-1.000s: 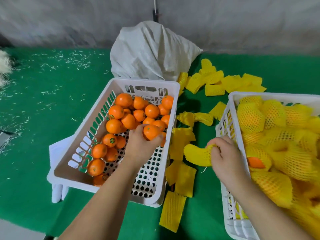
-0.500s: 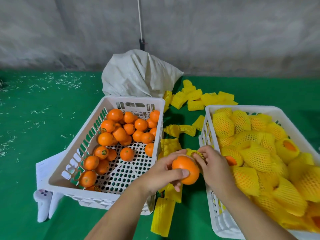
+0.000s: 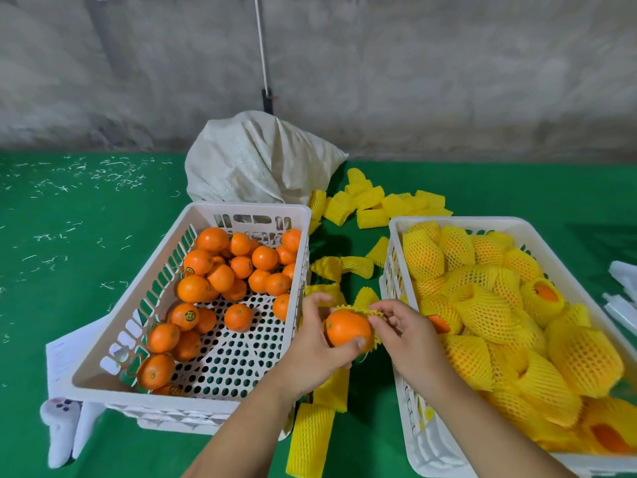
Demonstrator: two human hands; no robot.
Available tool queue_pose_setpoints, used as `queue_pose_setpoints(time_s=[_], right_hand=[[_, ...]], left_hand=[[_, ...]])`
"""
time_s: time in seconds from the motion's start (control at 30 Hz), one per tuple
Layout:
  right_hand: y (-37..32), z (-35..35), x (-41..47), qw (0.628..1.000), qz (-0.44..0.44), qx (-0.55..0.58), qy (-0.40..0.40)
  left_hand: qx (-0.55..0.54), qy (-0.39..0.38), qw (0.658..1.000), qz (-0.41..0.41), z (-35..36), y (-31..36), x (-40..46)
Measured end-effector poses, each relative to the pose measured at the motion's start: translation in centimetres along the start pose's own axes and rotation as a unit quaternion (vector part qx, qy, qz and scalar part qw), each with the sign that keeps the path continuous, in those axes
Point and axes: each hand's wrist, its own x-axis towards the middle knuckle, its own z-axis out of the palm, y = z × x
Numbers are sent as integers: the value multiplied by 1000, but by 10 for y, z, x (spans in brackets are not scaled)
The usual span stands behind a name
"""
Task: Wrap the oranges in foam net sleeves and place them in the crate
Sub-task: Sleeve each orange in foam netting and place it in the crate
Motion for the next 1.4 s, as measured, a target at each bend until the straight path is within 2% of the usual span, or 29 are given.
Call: queue_pose_setpoints(time_s=[0.13, 0.27, 0.33, 0.53, 0.6, 0.67, 0.73, 0.8, 0.87, 1.03, 1.17, 1.4], right_hand=[[-5, 0, -10, 999, -31, 23, -20], [-4, -2, -8, 998, -68, -11, -9], [-4, -2, -8, 995, -85, -54, 0], [-13, 1, -19, 977, -180, -116, -8], [-15, 0, -18, 985, -137, -101, -1], [-14, 1, -14, 993, -79, -92, 3], [-13, 1, -11, 993, -68, -98, -4], [-11, 2, -11, 987, -96, -124, 20], [-7, 0, -10, 985, -97, -133, 44], [-15, 1, -13, 992, -73, -104, -1], [-14, -2, -12, 988, -80, -125, 49], [-11, 4, -10, 976, -69, -194, 65]], left_hand=[[130, 33, 990, 36, 5, -5, 2], [64, -62, 996, -23, 3, -10, 1], [43, -78, 996, -10, 2, -15, 1], [91, 40, 994, 46, 8, -15, 4], [94, 80, 992, 29, 8, -14, 6], [50, 82, 995, 11, 8, -12, 7], [21, 40, 999, -25, 7, -10, 7], [39, -21, 997, -58, 5, -9, 5], [57, -44, 996, -45, 4, -10, 3], [-69, 24, 997, -19, 8, -6, 8], [14, 52, 998, -22, 8, -6, 8], [86, 70, 991, -74, 12, -2, 10]])
